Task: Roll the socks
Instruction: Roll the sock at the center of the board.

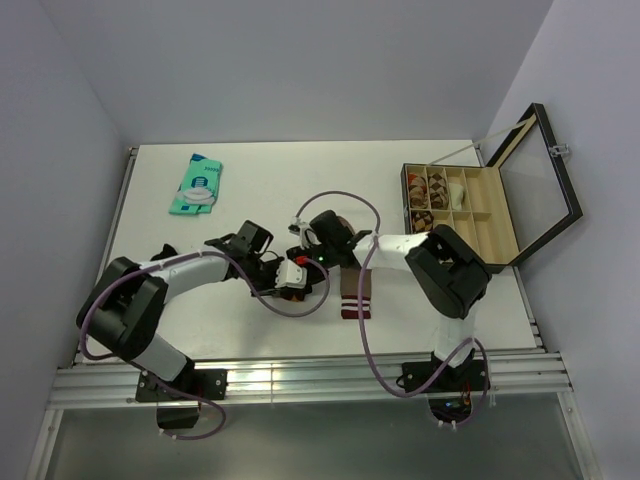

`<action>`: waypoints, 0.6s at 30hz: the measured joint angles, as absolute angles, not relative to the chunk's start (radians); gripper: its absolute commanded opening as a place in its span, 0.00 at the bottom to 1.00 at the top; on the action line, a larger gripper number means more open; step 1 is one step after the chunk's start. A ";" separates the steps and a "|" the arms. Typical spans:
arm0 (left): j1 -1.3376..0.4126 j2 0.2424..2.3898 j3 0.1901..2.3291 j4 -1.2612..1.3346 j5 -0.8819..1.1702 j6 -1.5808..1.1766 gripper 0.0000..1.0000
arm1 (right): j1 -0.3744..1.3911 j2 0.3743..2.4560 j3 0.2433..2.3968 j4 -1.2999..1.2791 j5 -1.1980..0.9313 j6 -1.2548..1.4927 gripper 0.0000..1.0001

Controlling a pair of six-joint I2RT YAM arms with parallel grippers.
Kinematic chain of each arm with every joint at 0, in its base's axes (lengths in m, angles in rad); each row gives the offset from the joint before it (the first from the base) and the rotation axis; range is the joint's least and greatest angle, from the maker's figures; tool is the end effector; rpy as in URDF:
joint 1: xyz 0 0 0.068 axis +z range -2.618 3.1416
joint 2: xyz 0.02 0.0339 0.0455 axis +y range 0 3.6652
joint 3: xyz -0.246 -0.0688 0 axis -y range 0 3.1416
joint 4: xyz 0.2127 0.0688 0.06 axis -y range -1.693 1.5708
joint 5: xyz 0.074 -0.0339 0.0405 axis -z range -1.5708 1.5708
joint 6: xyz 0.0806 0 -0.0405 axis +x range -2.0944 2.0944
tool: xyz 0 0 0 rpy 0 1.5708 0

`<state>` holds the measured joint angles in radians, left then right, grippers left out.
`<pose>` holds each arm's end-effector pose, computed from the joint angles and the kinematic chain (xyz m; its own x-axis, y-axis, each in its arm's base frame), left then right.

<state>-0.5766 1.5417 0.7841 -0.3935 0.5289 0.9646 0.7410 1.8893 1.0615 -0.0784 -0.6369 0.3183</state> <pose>0.2017 -0.1797 0.1257 0.0923 0.7864 -0.6108 0.9955 -0.0607 0.0723 0.2412 0.2856 0.1218 -0.8061 -0.3965 -0.4393 -0.5907 0.4945 0.6376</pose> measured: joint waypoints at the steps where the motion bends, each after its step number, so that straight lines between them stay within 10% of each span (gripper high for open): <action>1: -0.576 1.551 0.792 -0.396 0.536 0.969 0.00 | 0.739 1.871 1.035 -0.054 -0.616 0.331 0.64; 18: -0.566 1.623 0.875 -0.480 0.582 0.983 0.00 | 0.737 1.564 0.663 0.202 -0.392 0.411 0.71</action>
<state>-0.5655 1.6226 0.8749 -0.4801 0.5823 0.9833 0.7372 1.5642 0.6632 0.2020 -0.3920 0.4110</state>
